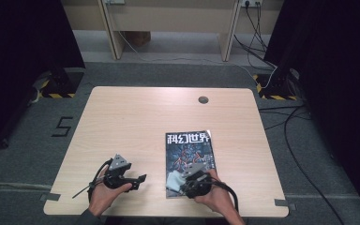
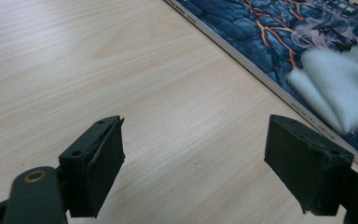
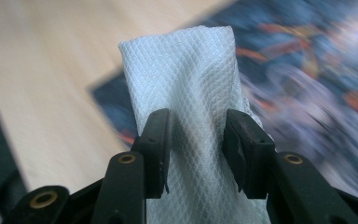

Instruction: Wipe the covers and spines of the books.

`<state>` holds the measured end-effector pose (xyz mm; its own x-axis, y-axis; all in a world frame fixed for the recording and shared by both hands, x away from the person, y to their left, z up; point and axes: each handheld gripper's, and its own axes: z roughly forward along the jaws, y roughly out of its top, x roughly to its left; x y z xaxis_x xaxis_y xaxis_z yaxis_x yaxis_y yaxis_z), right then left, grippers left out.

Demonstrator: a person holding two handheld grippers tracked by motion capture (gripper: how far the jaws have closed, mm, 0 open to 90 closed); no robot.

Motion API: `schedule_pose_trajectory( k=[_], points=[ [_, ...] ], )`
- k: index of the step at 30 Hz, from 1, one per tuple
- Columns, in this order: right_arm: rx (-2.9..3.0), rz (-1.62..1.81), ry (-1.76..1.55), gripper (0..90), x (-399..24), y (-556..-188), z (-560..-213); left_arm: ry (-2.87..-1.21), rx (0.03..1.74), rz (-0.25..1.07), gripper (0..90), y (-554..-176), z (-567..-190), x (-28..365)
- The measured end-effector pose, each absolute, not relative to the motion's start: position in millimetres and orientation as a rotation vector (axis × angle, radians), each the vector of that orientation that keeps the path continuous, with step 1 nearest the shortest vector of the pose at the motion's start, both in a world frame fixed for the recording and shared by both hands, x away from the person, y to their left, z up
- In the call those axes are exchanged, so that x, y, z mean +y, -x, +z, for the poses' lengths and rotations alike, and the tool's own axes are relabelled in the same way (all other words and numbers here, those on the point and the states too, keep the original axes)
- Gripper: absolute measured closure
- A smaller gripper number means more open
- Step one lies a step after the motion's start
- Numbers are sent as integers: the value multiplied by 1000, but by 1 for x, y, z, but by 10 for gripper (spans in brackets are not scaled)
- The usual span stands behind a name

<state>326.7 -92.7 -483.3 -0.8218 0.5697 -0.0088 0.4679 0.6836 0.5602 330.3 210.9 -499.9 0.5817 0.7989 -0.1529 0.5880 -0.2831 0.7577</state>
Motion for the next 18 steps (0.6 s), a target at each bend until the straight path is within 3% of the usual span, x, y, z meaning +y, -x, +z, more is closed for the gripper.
schedule_pose_trajectory(
  k=[7, 11, 18],
  points=[
    [2588, 779, -1008, 616, -144, -324, -482, -2027, 1043, 264, 189, -321, -503, 186],
    [2591, 764, -972, 623, -139, -319, -482, -2045, 987, 210, 188, -314, -507, 157],
    [2626, 799, -925, 615, -129, -315, -484, -2119, 914, 287, 173, -309, -516, 128]
  ],
)
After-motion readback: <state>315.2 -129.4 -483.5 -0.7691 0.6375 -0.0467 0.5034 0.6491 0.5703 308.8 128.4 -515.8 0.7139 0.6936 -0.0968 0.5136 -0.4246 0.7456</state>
